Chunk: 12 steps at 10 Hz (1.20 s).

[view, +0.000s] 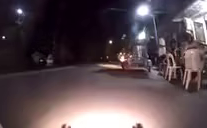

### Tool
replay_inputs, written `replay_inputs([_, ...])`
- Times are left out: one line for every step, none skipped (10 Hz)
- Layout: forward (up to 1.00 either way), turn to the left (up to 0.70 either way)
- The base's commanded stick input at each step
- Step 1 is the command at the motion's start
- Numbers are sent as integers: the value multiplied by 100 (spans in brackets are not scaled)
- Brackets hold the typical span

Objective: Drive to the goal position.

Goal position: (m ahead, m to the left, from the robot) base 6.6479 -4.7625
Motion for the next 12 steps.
replay_inputs([60,0])
replay_inputs([60,0])
replay_inputs([60,0])
replay_inputs([60,0])
replay_inputs([60,0])
replay_inputs([60,0])
replay_inputs([60,-2])
replay_inputs([60,-9])
replay_inputs([60,-15])
replay_inputs([60,-15])
replay_inputs([60,-15])
replay_inputs([60,0])
